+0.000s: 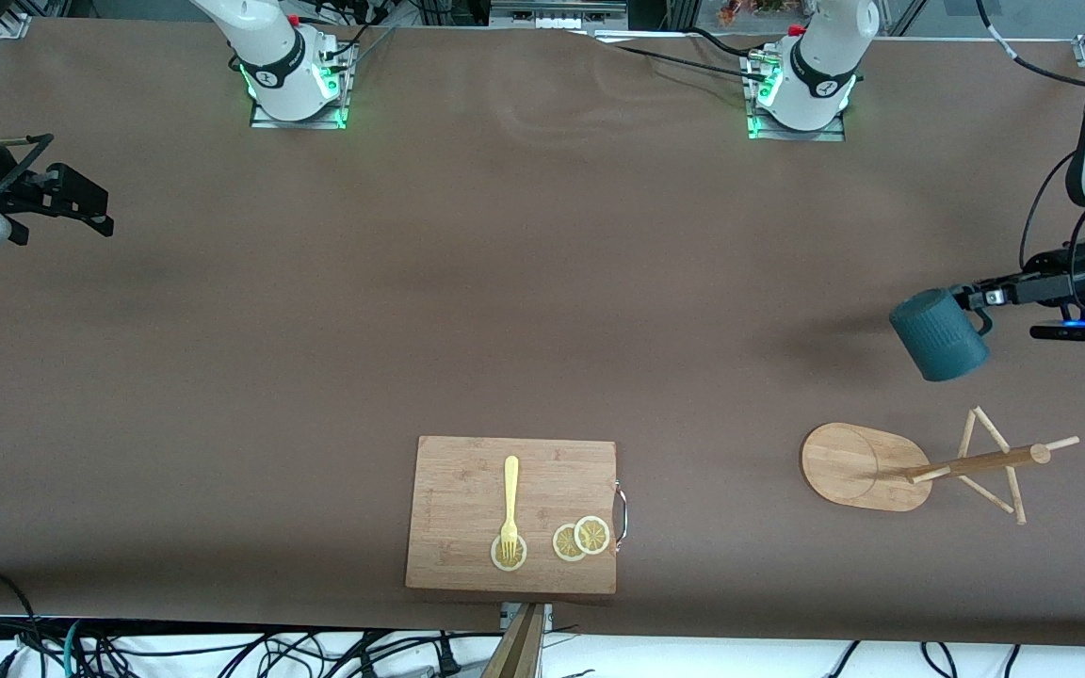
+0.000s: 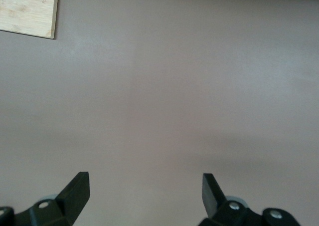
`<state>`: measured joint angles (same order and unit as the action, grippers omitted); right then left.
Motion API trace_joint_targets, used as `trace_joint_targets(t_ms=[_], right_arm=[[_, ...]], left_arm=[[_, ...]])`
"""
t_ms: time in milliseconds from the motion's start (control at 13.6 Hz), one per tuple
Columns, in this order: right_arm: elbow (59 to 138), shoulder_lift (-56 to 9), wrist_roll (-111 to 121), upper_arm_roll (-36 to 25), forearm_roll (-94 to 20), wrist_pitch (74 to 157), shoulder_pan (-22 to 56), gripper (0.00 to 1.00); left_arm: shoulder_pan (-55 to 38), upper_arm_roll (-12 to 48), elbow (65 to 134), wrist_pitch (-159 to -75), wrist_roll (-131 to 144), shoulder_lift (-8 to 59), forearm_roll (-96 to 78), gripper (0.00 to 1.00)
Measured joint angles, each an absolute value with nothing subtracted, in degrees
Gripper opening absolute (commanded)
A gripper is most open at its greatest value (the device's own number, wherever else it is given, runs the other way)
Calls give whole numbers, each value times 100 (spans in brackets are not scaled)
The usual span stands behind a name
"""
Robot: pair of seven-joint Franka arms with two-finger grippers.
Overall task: Pass cup and hang on rack
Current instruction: 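Lift the mug with the left gripper and carry it toward the rack, then lower the mug onto a rack peg with the left gripper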
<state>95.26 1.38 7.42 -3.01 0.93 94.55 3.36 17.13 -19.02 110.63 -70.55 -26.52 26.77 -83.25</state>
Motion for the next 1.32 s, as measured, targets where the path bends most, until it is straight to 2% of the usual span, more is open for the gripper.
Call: trace_joint_targets(t_ms=[293, 440, 660, 880, 1320], right_arm=[[9526, 136, 742, -347, 93, 9453, 325, 100], [9526, 130, 742, -159, 59, 9446, 94, 100], [9526, 122, 741, 325, 27, 9438, -326, 100], [9526, 122, 741, 367, 26, 9435, -356, 100], [9526, 126, 741, 377, 25, 9435, -407, 100]], left_arm=[[1752, -1895, 10432, -6942, -2643, 3332, -8785, 0], [1753, -1884, 10180, -6922, -2642, 3515, -8858, 0], [1754, -1883, 10062, -6915, -2617, 3638, -9056, 0], [1755, -1882, 10029, -6914, -2614, 3841, -9331, 0], [1854, -1882, 9533, -6862, -2613, 4300, -9608, 0]])
